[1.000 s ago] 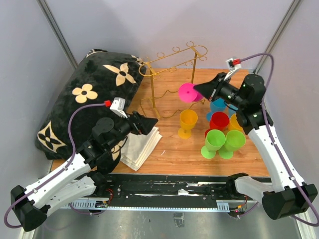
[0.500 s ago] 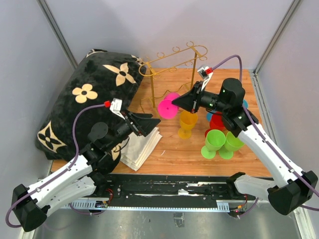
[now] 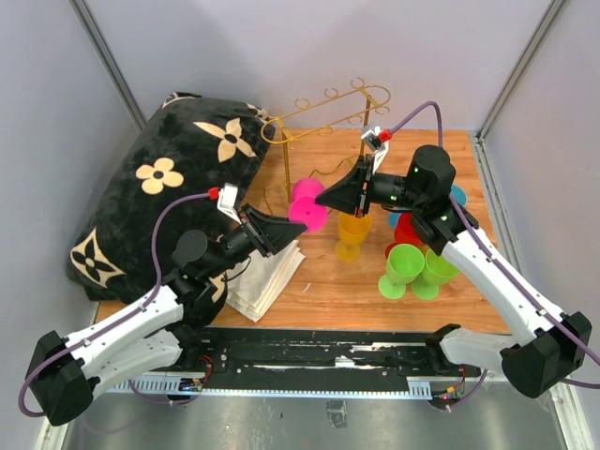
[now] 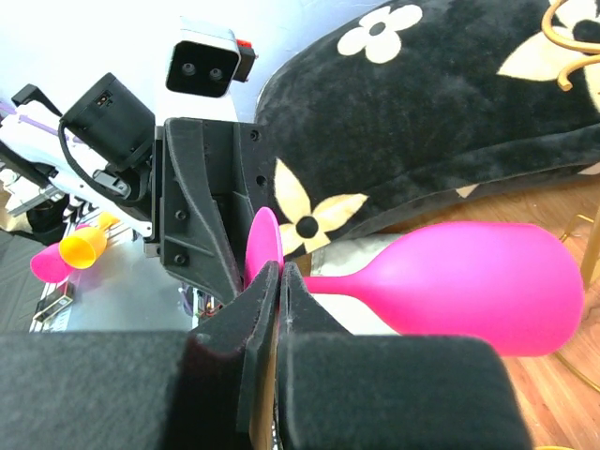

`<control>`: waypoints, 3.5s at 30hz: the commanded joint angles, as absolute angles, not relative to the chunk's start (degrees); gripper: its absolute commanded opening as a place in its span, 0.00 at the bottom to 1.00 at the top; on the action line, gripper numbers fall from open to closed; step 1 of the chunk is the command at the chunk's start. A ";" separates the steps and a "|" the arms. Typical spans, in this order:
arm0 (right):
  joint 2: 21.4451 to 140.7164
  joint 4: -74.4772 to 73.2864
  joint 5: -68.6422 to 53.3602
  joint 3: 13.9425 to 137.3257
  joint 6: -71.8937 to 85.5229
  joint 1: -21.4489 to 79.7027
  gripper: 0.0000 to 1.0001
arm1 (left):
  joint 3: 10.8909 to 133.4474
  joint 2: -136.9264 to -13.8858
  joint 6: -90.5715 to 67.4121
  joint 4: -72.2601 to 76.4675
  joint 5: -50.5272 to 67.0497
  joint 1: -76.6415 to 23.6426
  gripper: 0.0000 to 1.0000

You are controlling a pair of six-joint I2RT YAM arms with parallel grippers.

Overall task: Take the wine glass off the wine glass rack
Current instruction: Place the wine glass at the center of the board.

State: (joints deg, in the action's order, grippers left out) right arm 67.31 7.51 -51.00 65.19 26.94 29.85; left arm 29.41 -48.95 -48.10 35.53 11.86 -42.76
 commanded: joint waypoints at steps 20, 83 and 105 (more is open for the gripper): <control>62.34 -0.59 -33.91 66.42 15.93 28.81 0.66 | 32.20 -43.39 -17.13 14.46 27.06 -42.36 0.00; 65.21 -39.15 -23.39 64.83 -12.44 46.24 0.01 | 28.34 -29.86 9.70 7.08 37.62 -42.45 1.00; 59.96 -34.66 -6.39 56.36 -13.48 51.42 0.11 | 27.60 -29.30 -6.64 16.61 2.51 -42.37 1.00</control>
